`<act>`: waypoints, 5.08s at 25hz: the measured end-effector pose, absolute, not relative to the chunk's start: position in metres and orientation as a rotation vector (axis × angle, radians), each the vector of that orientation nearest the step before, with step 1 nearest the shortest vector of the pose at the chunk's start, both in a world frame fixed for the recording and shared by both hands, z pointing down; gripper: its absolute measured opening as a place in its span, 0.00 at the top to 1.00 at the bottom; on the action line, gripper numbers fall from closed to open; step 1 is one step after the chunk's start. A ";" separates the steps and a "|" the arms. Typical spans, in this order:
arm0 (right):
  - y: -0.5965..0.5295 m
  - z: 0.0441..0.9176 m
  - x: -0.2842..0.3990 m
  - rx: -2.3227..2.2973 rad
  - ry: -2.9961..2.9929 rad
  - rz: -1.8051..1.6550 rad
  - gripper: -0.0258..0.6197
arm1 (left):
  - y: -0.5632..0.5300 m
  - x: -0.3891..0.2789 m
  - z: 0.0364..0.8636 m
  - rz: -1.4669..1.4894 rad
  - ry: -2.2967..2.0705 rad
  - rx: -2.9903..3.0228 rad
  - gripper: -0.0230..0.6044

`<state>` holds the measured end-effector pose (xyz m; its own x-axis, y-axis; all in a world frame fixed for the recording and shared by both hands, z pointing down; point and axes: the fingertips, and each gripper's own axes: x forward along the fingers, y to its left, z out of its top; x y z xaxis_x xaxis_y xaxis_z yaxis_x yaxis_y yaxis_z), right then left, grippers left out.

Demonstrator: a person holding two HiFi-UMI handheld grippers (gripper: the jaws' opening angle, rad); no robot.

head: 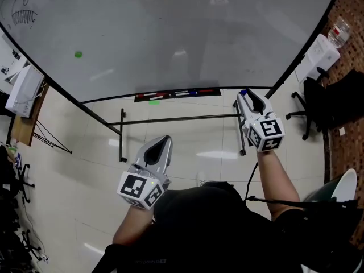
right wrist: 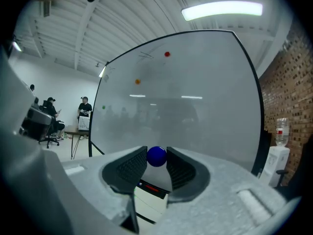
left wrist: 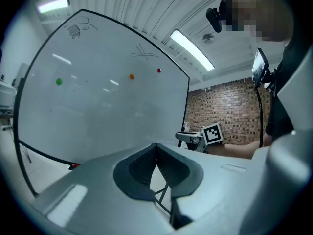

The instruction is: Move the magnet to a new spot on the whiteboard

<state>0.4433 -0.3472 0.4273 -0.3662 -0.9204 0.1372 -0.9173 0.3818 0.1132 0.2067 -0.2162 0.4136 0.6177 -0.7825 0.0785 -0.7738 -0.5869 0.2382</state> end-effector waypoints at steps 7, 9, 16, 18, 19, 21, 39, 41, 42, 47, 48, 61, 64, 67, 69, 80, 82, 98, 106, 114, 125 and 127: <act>-0.414 0.436 0.499 1.704 -2.416 -0.094 0.79 | -0.237 0.279 0.418 -0.012 -1.263 2.615 0.94; -0.429 0.434 0.504 1.732 -2.411 -0.101 0.79 | -0.245 0.285 0.418 -0.001 -1.268 2.615 0.94; -0.465 0.417 0.496 1.775 -2.408 -0.138 0.79 | -0.268 0.291 0.411 0.020 -1.276 2.632 0.94; -0.476 0.414 0.496 1.781 -2.394 -0.172 0.79 | -0.274 0.291 0.408 0.015 -1.290 2.634 0.94; -0.480 0.413 0.496 1.783 -2.389 -0.181 0.79 | -0.276 0.291 0.407 0.014 -1.296 2.634 0.94; -0.489 0.410 0.495 1.794 -2.383 -0.190 0.79 | -0.277 0.290 0.407 0.020 -1.303 2.632 0.94; -0.527 0.402 0.490 1.918 -2.343 -0.157 0.79 | -0.274 0.281 0.415 0.028 -1.353 2.593 0.94; -0.527 0.402 0.489 1.932 -2.329 -0.170 0.79 | -0.275 0.277 0.415 0.024 -1.367 2.584 0.94; -0.527 0.401 0.489 1.940 -2.322 -0.173 0.79 | -0.275 0.275 0.415 0.022 -1.373 2.581 0.94; -0.527 0.403 0.492 1.968 -2.278 -0.194 0.78 | -0.272 0.269 0.414 0.016 -1.391 2.574 0.94; -0.527 0.403 0.491 1.964 -2.275 -0.195 0.78 | -0.272 0.269 0.414 0.015 -1.393 2.574 0.94; -0.499 0.428 0.495 1.839 -2.368 -0.001 0.76 | -0.272 0.263 0.413 0.003 -1.421 2.549 0.94; -0.465 0.454 0.475 1.654 -2.480 0.145 0.91 | -0.268 0.251 0.419 -0.029 -1.442 2.515 0.94; -0.421 0.476 0.436 1.426 -2.575 0.236 0.95 | -0.261 0.231 0.430 -0.038 -1.493 2.457 0.94; -0.394 0.480 0.415 1.322 -2.617 0.267 0.95 | -0.258 0.220 0.434 -0.036 -1.512 2.437 0.94; -0.264 0.434 0.338 1.229 -2.820 0.429 0.95 | -0.223 0.171 0.427 0.008 -1.387 2.525 0.94; -0.247 0.439 0.320 1.251 -2.811 0.447 0.95 | -0.210 0.156 0.424 0.017 -1.354 2.550 0.94; -0.059 0.440 0.195 1.411 -2.763 0.458 0.95 | -0.095 0.065 0.442 0.006 -1.072 2.638 0.94; -0.019 0.421 0.173 1.313 -2.799 0.369 0.95 | -0.051 0.058 0.428 -0.028 -1.097 2.651 0.94; 0.034 0.410 0.217 1.321 -2.808 0.345 0.95 | 0.005 0.091 0.424 -0.038 -1.157 2.621 0.94; 0.106 0.421 0.266 1.242 -2.866 0.393 0.95 | 0.092 0.133 0.432 0.006 -1.255 2.564 0.94; 0.114 0.423 0.266 1.237 -2.868 0.401 0.95 | 0.104 0.134 0.436 0.035 -1.257 2.558 0.94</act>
<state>0.2660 0.1139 0.4235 -0.6912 -0.7167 0.0929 -0.7147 0.6588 -0.2348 0.1337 0.1041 0.4357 0.6191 -0.7712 0.1480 -0.7782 -0.5773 0.2470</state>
